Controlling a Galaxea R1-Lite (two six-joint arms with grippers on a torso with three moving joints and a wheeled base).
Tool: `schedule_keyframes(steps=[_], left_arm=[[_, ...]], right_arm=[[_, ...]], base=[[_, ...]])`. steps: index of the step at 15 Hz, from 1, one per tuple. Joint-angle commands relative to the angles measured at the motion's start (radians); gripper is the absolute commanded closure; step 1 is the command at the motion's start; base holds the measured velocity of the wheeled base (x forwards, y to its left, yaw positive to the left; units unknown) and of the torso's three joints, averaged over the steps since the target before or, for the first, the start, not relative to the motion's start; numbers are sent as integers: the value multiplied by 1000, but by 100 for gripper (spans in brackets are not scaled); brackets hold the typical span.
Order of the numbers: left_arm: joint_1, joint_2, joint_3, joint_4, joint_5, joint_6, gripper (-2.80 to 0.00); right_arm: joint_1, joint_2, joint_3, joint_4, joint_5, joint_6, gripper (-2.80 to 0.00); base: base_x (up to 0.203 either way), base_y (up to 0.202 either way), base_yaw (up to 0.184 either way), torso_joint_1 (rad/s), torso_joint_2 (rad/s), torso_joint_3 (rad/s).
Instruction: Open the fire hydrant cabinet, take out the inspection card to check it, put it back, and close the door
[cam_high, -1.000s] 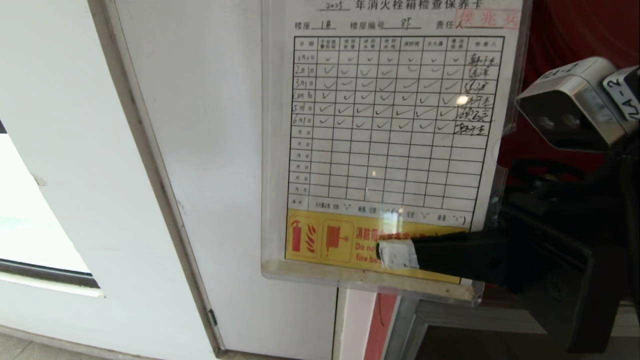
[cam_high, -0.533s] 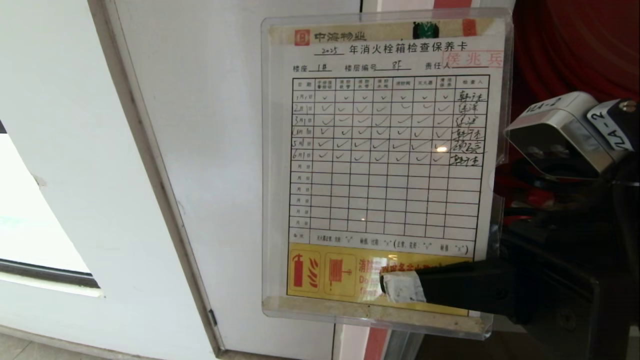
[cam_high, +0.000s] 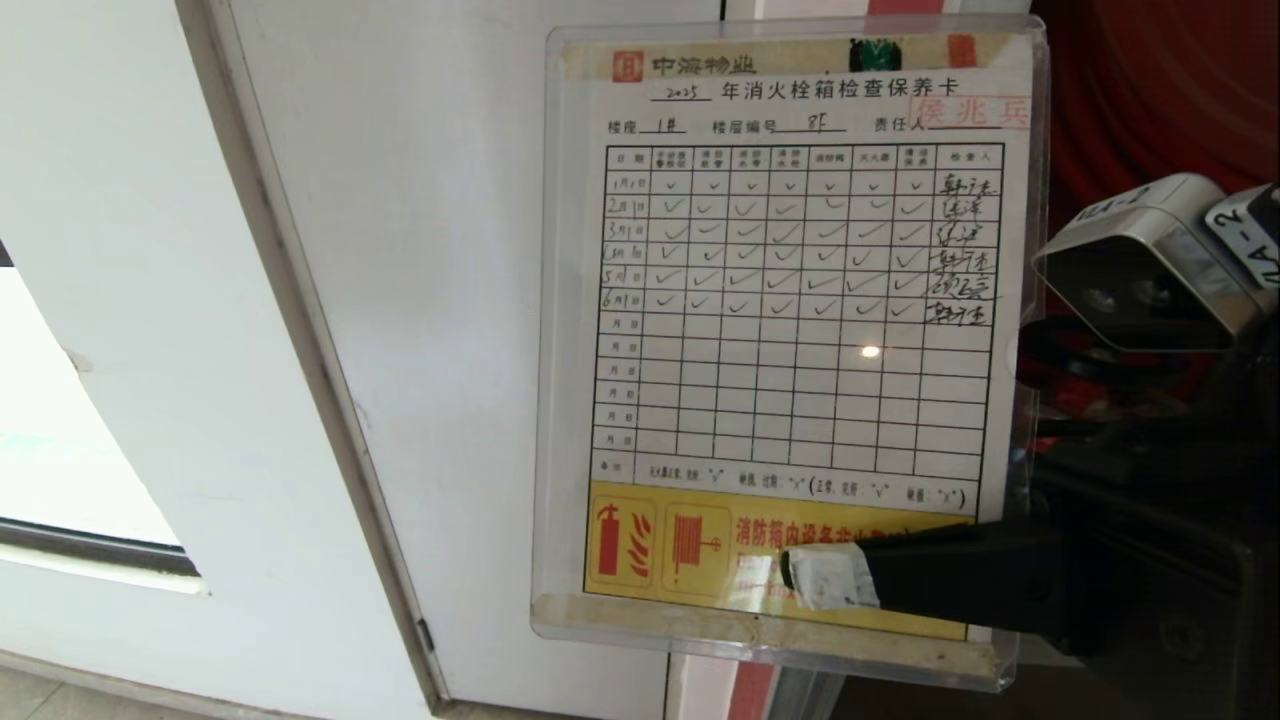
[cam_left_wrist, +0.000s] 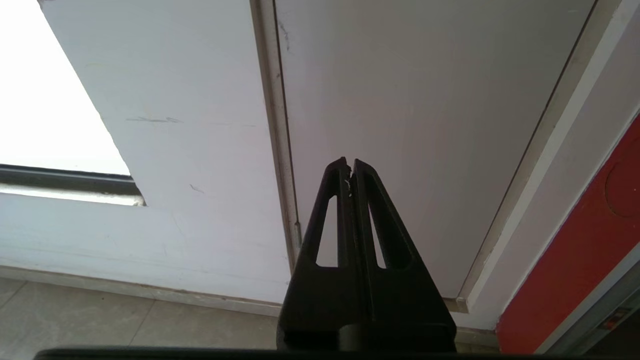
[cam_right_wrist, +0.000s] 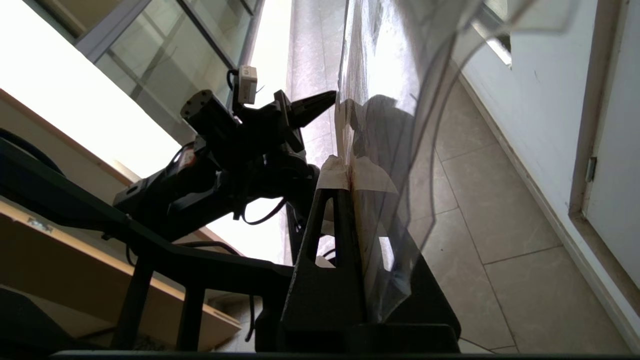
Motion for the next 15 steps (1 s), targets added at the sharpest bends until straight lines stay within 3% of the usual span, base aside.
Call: schedule_keyframes(steps=[1,12,15], left_arm=[[0,0,6,-1,0,0,0],[0,0,6,-1,0,0,0],[0,0,6,-1,0,0,0]], right_arm=[[0,-18,3,-2,4,14,0],[-5,-65,44,1,-10,18,0],[-15,-103,55,1,-53,18,0]], base=[[0,0,0,0,0,0],[0,0,0,0,0,0],[0,0,0,0,0,0]])
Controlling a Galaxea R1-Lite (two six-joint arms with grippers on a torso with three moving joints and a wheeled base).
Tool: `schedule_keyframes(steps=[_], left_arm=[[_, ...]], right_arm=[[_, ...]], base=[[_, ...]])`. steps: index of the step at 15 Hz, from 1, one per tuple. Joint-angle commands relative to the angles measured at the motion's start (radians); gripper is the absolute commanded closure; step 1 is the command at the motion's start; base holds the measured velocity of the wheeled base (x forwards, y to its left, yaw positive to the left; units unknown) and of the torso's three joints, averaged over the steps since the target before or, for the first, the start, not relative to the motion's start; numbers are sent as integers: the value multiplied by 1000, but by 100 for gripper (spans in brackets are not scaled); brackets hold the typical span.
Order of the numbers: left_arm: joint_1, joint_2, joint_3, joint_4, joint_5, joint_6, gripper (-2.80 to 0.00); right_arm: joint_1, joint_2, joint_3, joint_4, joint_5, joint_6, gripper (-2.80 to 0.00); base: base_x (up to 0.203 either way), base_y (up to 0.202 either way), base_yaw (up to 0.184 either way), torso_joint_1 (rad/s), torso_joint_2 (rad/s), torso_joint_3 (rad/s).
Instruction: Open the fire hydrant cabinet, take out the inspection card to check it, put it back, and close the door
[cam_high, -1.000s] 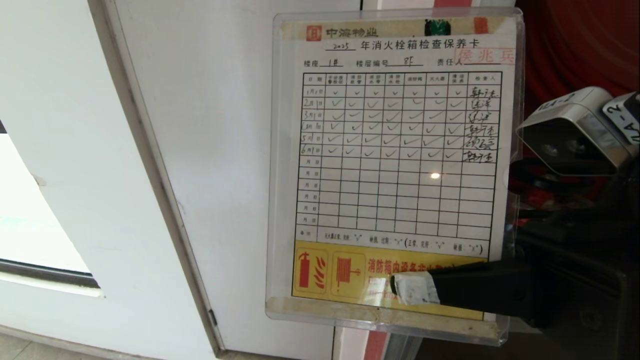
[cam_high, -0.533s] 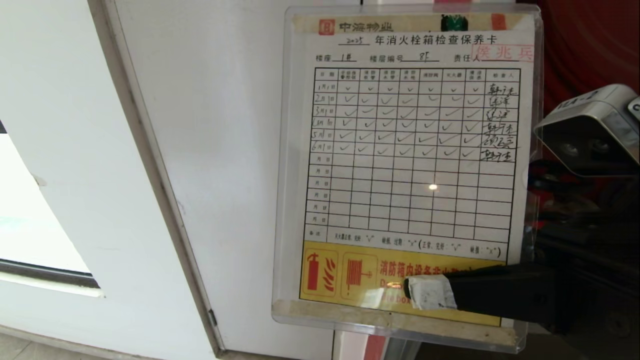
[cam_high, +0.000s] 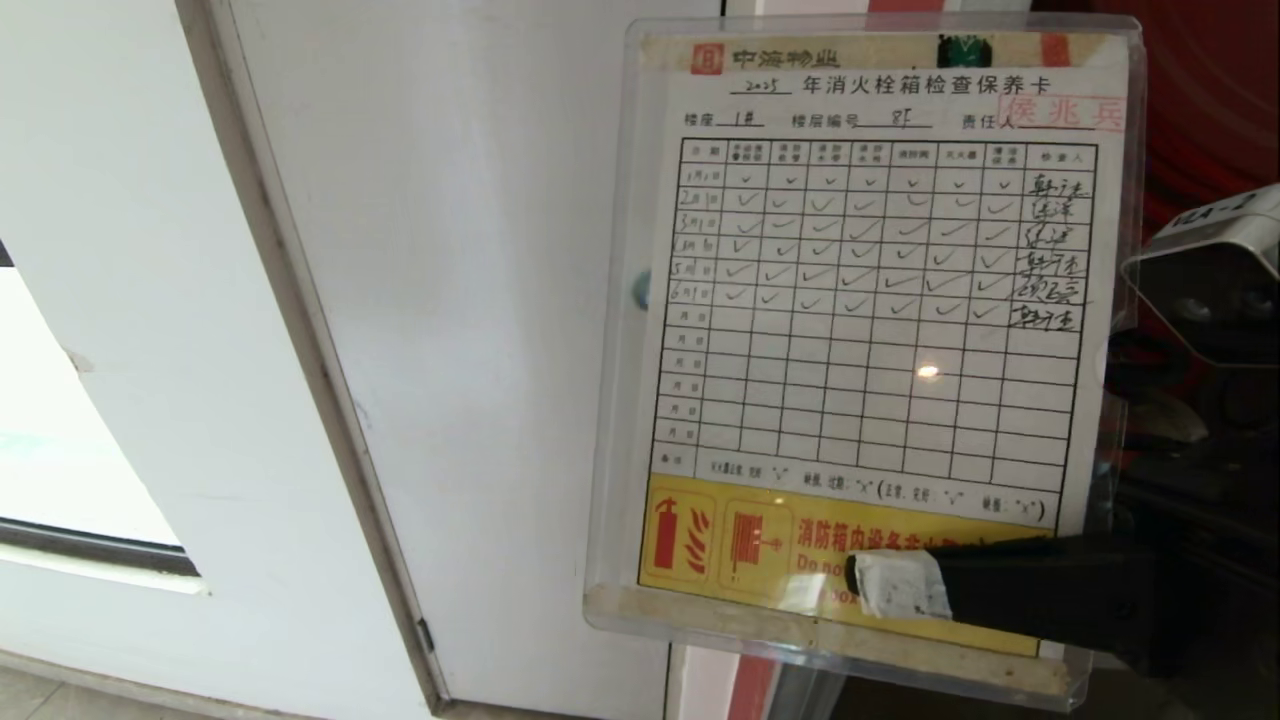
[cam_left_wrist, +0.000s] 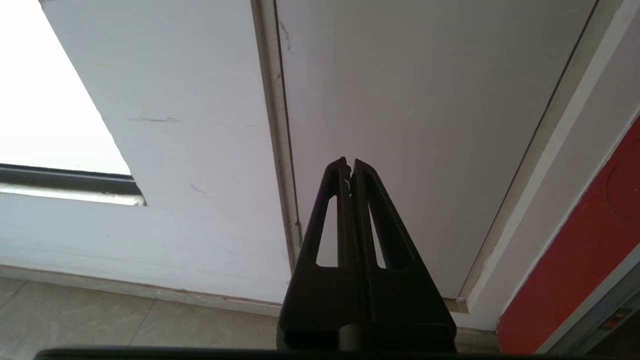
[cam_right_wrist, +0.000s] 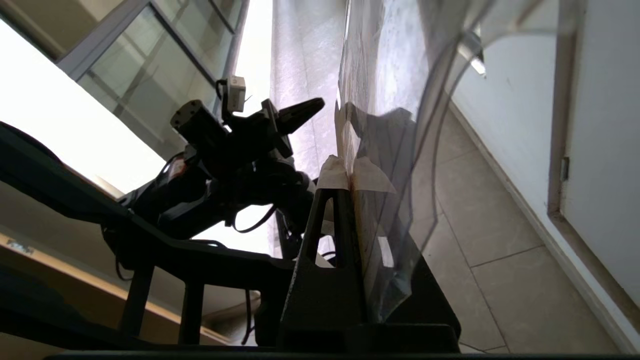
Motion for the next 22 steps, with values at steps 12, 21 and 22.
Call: schedule_keyframes(steps=[12,21,22], left_arm=[[0,0,6,0,1,0,0],[0,0,6,0,1,0,0],[0,0,6,0,0,0,0]], right_arm=[[-9,-328,-46,333,-397,-5,0],[-11,-391,-232,791,-791,-223,0],[-11,-389,-239,823,-827,-268,0]], base=[[0,0,0,0,0,0],[0,0,0,0,0,0],[0,0,0,0,0,0]])
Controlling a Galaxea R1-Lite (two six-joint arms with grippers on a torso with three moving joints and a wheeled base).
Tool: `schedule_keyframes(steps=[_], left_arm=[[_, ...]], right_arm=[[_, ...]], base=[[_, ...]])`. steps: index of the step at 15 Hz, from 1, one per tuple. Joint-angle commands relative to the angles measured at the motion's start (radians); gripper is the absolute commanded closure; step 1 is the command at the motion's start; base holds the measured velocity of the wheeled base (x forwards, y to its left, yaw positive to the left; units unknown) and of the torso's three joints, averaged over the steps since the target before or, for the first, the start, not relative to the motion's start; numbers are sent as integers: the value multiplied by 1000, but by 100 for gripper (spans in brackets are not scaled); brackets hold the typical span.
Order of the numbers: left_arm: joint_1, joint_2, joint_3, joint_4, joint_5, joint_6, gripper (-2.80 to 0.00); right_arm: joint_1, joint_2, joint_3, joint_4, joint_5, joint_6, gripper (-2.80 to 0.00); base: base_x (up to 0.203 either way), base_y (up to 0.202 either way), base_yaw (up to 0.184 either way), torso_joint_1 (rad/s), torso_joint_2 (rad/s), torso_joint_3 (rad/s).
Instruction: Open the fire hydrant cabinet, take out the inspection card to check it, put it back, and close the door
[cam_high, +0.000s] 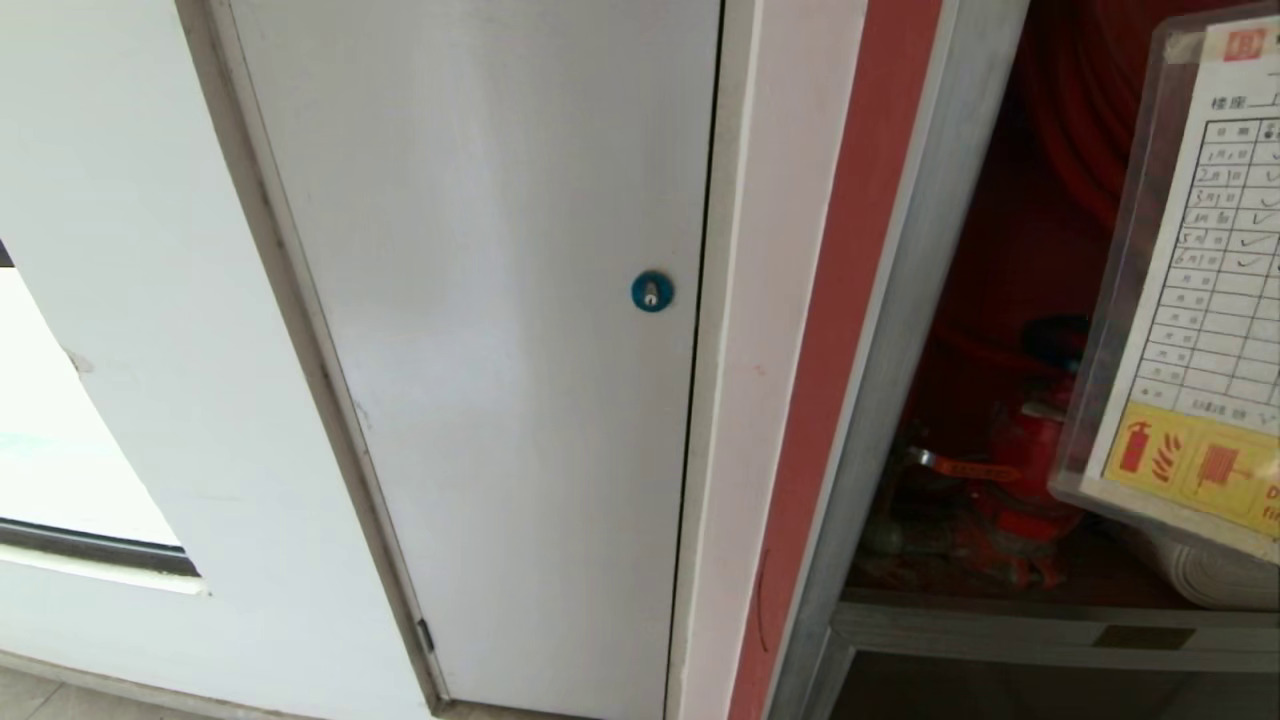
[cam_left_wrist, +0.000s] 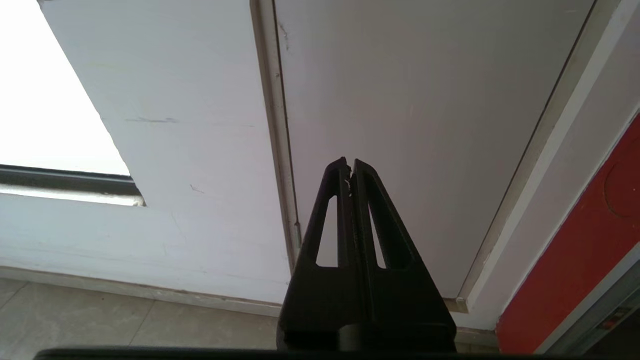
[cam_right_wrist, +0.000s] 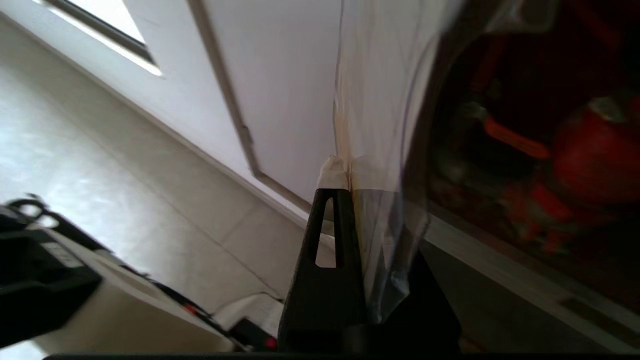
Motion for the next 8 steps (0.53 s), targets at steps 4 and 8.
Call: schedule_keyframes(steps=[4,8], left_arm=[[0,0,6,0,0,0,0],[0,0,6,0,0,0,0]], right_arm=[[-95,55,-16,45,-136,-189,0],[-369,129,-20,26,-141,-362,0]], base=[[0,0,0,0,0,0],[0,0,0,0,0,0]])
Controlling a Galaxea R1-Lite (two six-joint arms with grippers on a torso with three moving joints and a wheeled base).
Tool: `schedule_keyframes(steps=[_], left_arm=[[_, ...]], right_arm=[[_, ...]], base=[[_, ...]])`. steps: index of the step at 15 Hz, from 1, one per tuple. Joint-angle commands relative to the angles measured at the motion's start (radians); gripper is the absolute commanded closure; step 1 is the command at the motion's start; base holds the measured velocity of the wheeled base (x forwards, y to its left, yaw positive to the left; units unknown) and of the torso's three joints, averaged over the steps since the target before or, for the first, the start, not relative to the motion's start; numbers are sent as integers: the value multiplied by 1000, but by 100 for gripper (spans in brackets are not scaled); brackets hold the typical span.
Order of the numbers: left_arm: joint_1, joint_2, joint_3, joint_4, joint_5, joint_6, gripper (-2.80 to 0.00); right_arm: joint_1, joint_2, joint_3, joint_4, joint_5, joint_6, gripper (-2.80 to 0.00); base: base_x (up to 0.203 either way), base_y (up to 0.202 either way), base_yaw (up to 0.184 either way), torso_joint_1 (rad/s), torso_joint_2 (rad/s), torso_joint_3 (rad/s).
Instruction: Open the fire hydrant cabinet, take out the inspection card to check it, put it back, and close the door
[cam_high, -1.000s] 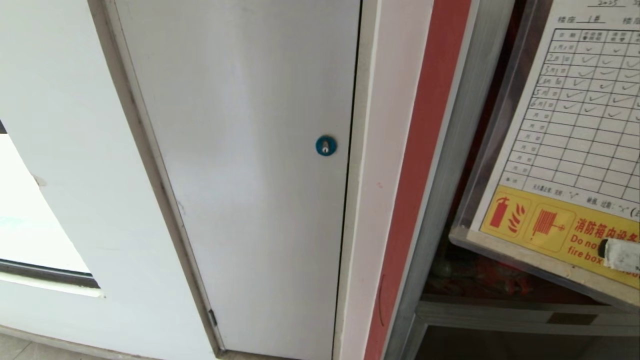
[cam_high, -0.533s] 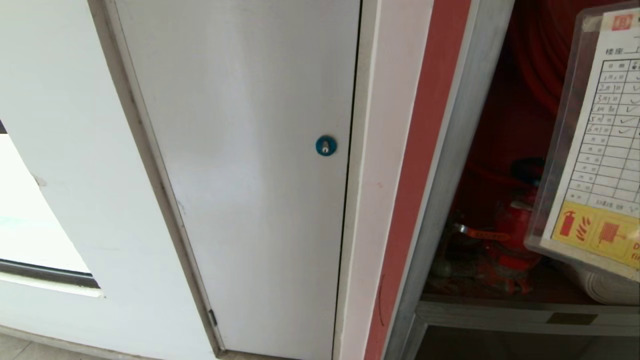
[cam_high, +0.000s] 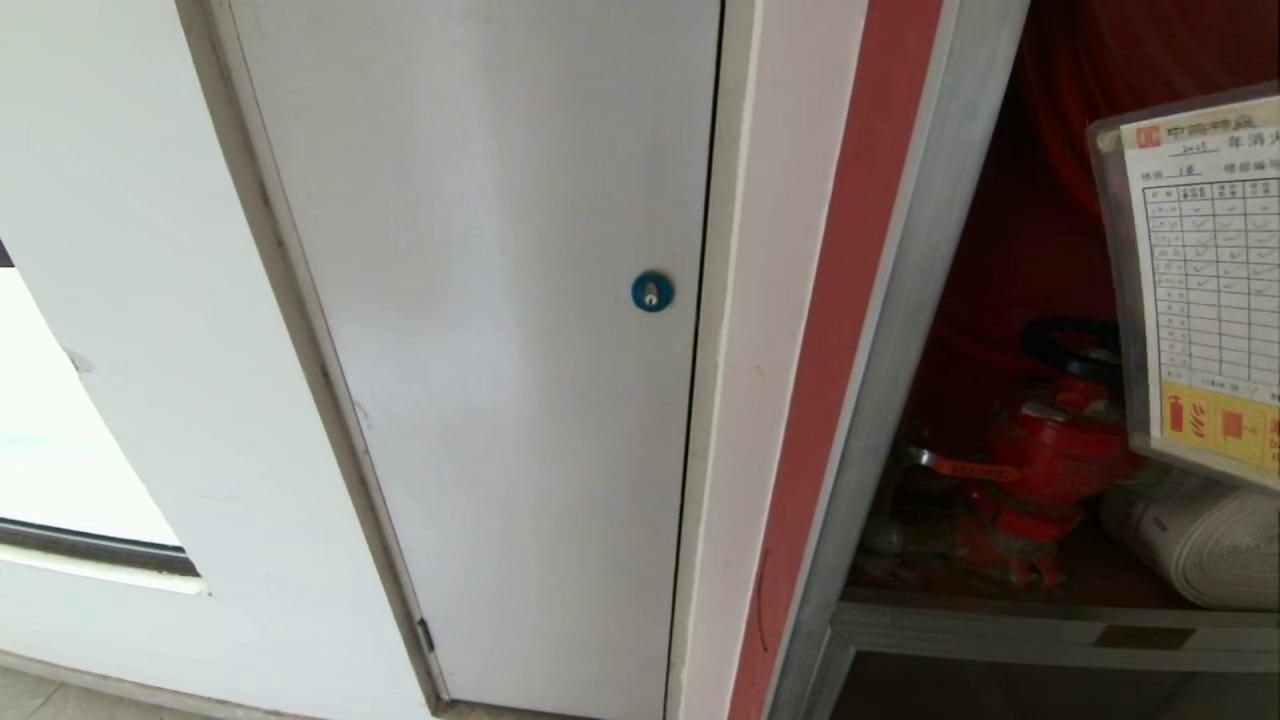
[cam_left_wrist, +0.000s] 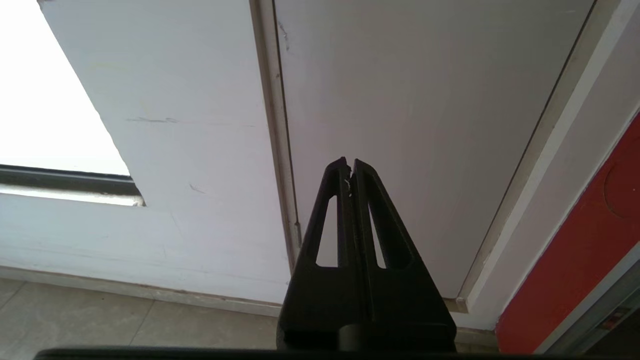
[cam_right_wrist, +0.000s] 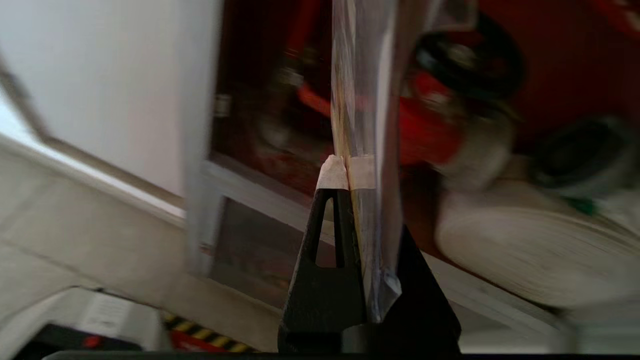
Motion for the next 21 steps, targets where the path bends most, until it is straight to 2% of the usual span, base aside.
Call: schedule_keyframes(steps=[1,6,9,12,15,17,21], left_arm=[[0,0,6,0,1,0,0],[0,0,6,0,0,0,0],[0,1,6,0,0,0,0],[0,0,6,0,0,0,0],[0,0,6,0,0,0,0],[0,0,6,0,1,0,0],[0,0,6,0,1,0,0]], right_arm=[[-116,50,-3,-4,-2,-61,0],[-387,94,-23,-45,1,-350,0],[-548,176,-93,-82,42,-557,0],[-661,223,-140,-93,193,-747,0],[-859,301,-194,-101,384,-1009,0],[-932,377,-261,-103,530,-1166,0],[-948,451,-311,-106,547,-1343,0]], base=[[0,0,0,0,0,0],[0,0,0,0,0,0],[0,0,0,0,0,0],[0,0,0,0,0,0],[0,0,0,0,0,0],[0,0,0,0,0,0],[0,0,0,0,0,0]])
